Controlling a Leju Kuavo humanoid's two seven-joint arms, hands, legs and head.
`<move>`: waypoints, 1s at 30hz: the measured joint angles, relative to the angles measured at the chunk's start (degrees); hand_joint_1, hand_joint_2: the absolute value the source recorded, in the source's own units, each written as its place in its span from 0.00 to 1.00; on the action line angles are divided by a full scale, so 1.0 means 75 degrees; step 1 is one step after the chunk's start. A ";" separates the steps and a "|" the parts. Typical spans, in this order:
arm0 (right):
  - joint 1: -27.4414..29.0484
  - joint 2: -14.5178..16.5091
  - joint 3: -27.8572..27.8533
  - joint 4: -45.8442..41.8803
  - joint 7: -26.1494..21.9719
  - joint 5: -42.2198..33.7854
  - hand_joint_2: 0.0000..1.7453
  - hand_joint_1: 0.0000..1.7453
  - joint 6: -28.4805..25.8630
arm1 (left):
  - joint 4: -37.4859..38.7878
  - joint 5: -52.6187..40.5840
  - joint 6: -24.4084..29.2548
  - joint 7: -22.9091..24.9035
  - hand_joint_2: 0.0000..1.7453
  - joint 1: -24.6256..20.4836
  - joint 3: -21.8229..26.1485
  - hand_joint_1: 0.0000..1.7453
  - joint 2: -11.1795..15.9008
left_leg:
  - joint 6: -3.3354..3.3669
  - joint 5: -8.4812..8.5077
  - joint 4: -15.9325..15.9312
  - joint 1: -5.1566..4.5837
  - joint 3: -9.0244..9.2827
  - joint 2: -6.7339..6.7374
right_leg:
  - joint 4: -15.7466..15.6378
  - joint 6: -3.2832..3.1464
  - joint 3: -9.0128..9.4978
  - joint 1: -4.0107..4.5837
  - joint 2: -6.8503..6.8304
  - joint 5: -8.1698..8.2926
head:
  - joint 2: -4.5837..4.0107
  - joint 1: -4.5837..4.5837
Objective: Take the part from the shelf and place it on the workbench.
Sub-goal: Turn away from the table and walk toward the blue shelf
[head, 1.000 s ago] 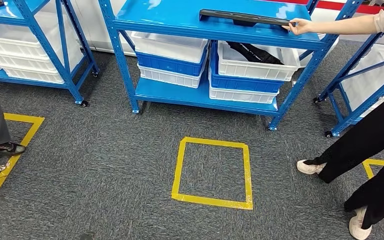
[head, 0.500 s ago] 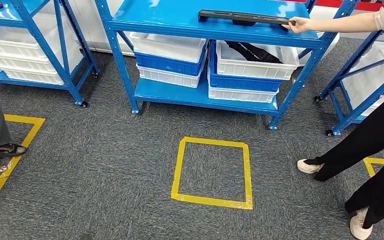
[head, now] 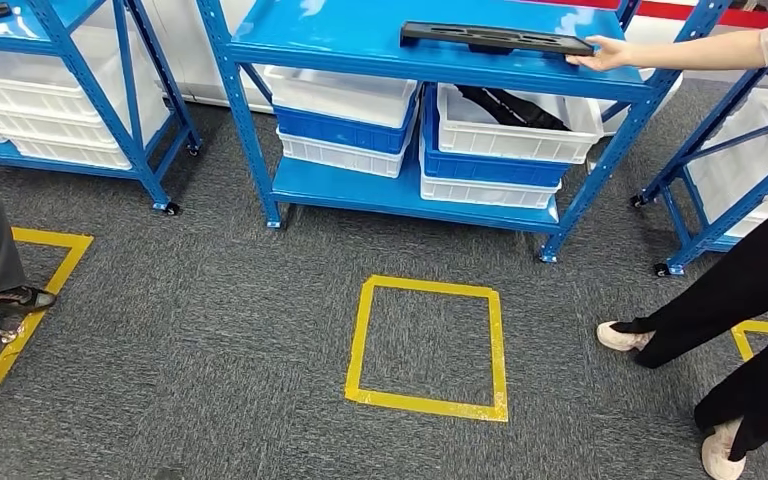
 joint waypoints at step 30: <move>-0.0016 0.0017 -0.0146 -0.0009 -0.0036 0.0184 0.00 0.00 0.0047 | -0.0012 -0.0102 -0.0114 0.0020 0.00 0.0039 0.0101 0.00 0.0014 | 0.0105 0.0131 -0.0132 -0.0141 0.0016 -0.0088 | -0.0280 -0.0337 0.0975 0.0266 0.0038 -0.0428 | 0.0000 -0.0004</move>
